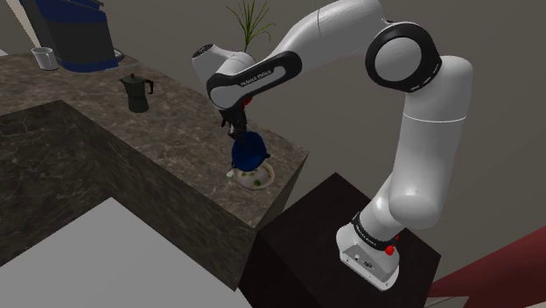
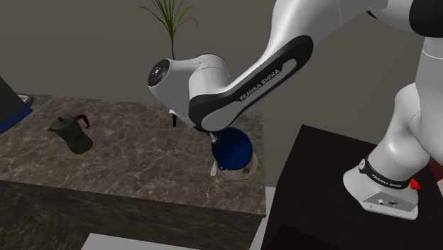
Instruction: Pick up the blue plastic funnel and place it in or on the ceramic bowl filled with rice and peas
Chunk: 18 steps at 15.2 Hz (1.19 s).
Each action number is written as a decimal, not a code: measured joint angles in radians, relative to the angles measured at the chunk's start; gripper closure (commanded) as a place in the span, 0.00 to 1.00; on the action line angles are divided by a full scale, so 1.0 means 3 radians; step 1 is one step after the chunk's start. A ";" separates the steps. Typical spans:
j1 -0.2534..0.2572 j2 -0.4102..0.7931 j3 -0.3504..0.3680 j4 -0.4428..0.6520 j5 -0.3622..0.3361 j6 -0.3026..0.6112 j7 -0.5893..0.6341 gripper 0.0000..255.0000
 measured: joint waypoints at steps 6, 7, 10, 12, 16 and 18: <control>0.0006 0.0160 -0.0016 -0.0039 -0.0041 0.0186 0.0069 1.00; 0.0006 0.0166 -0.0017 -0.0047 -0.0044 0.0199 0.0074 1.00; 0.0006 0.0173 -0.0018 -0.0050 -0.0046 0.0210 0.0077 1.00; 0.0006 0.0174 -0.0018 -0.0049 -0.0046 0.0210 0.0077 1.00; 0.0006 0.0174 -0.0018 -0.0048 -0.0046 0.0210 0.0077 0.00; 0.0006 0.0174 -0.0018 -0.0048 -0.0046 0.0210 0.0077 0.00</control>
